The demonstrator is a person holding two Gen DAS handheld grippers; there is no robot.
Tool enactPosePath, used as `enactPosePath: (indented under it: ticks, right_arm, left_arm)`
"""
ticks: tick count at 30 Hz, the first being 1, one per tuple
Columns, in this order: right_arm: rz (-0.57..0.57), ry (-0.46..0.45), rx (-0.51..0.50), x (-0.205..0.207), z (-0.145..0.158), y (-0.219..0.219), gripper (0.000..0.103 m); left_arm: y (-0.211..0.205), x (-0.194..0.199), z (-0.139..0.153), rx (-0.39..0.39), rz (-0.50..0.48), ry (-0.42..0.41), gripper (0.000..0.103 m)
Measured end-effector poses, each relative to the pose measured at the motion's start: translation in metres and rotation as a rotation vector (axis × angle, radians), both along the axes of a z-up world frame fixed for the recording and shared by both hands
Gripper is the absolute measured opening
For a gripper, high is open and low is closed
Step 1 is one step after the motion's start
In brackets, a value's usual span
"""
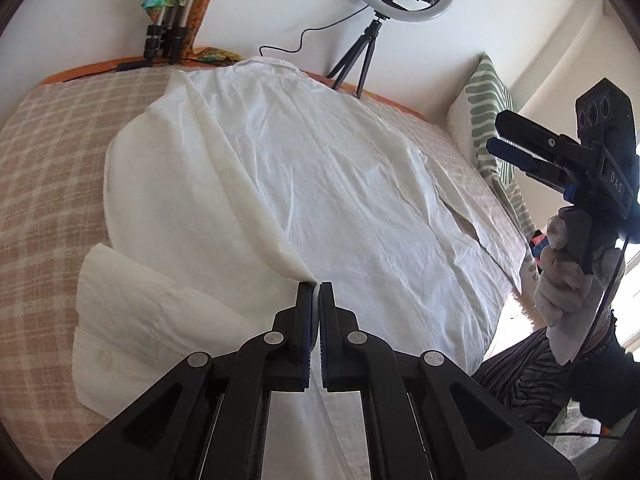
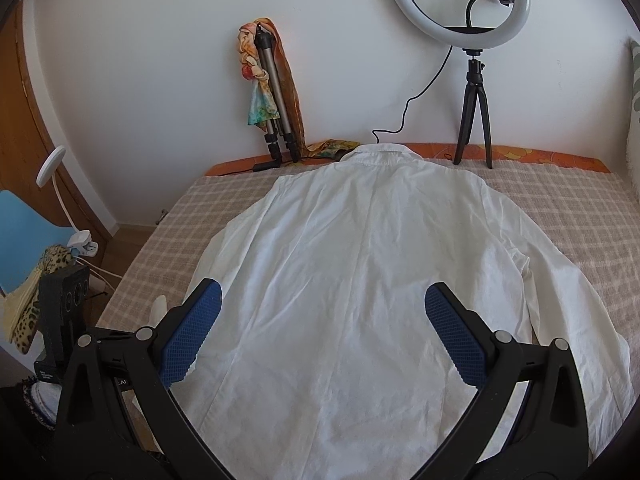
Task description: Fold small clothes
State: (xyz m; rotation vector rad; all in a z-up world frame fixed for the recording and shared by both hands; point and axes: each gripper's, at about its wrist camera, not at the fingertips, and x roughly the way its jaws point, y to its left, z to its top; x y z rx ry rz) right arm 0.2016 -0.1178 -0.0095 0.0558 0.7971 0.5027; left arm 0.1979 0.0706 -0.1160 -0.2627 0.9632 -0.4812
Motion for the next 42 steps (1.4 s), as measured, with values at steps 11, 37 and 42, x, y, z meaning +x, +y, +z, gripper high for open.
enactPosePath:
  ticks: [11, 37, 42]
  right_arm:
    - [0.005, 0.061, 0.014, 0.004, -0.012, -0.011, 0.103]
    - [0.261, 0.387, 0.038, -0.016, -0.091, 0.066, 0.082]
    - [0.256, 0.386, 0.036, -0.016, -0.092, 0.064, 0.082]
  left_arm:
    - [-0.012, -0.041, 0.030, 0.032, -0.053, -0.050, 0.036]
    - [0.114, -0.020, -0.034, -0.178, 0.280, 0.182, 0.007]
    - [0.095, -0.034, -0.006, -0.147, 0.191, 0.080, 0.004]
